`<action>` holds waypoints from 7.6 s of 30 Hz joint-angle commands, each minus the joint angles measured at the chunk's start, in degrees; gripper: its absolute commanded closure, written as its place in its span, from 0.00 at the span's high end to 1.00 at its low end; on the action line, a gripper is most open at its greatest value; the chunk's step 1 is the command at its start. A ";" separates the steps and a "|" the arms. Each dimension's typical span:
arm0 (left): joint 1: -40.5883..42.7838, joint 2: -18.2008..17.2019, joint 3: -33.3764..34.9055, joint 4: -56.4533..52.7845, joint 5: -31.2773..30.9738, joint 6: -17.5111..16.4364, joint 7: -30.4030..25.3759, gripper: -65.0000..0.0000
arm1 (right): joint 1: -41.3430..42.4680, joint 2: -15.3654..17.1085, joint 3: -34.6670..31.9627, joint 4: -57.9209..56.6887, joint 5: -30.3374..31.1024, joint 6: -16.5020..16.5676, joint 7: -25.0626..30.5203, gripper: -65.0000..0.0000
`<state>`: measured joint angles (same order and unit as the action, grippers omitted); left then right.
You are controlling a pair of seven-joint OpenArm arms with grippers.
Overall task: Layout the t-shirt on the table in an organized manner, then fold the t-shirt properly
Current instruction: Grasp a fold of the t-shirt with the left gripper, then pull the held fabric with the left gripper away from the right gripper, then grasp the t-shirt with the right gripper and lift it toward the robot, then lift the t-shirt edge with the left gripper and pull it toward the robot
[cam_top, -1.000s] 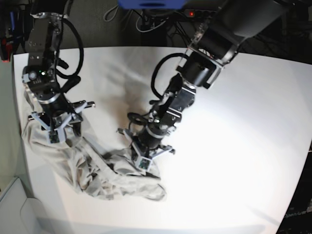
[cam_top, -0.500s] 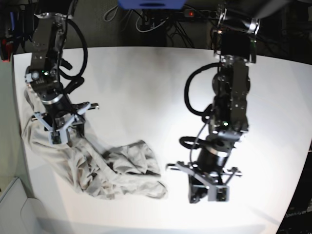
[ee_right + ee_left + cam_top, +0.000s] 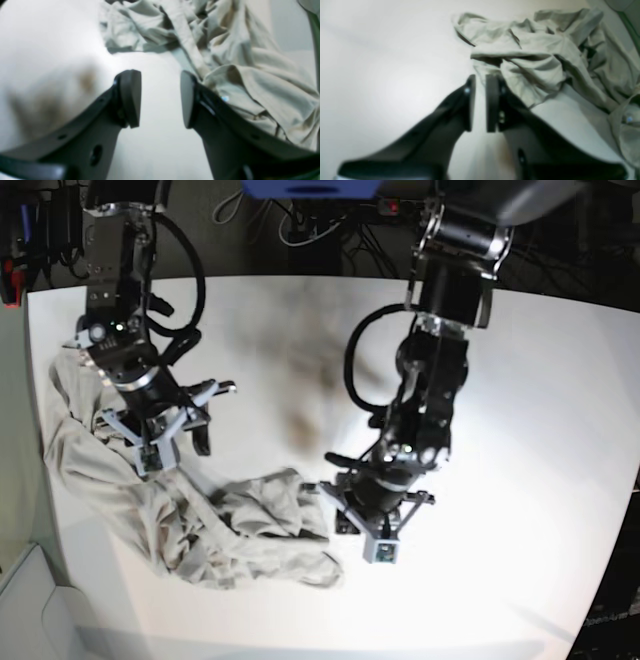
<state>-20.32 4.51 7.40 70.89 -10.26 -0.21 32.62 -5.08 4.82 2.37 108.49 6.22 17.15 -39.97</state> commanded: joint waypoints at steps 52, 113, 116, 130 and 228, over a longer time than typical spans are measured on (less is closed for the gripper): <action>-14.63 4.49 14.80 -42.98 -6.49 0.34 -29.32 0.26 | 1.17 1.64 0.22 0.83 0.24 0.83 1.68 0.40; 30.56 -16.43 -35.84 37.28 -6.57 -0.10 9.80 0.01 | 3.28 1.29 -7.25 -3.48 0.24 0.83 2.12 0.41; 33.90 -16.43 -37.16 36.84 -6.57 -0.10 9.53 0.01 | 3.28 1.29 -8.22 -3.56 0.24 0.83 2.12 0.41; 38.56 -16.95 -37.33 30.87 -6.57 -0.19 10.15 0.34 | 3.28 1.29 -9.10 -3.83 0.42 0.83 1.94 0.48; 13.77 -8.95 -28.28 13.02 -13.25 -0.01 9.44 0.67 | 1.87 9.47 -46.81 -15.17 0.24 1.09 3.97 0.10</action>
<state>-5.30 -4.27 -21.08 82.83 -23.00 -0.21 43.03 -3.40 14.28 -44.58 92.62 6.44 17.15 -35.57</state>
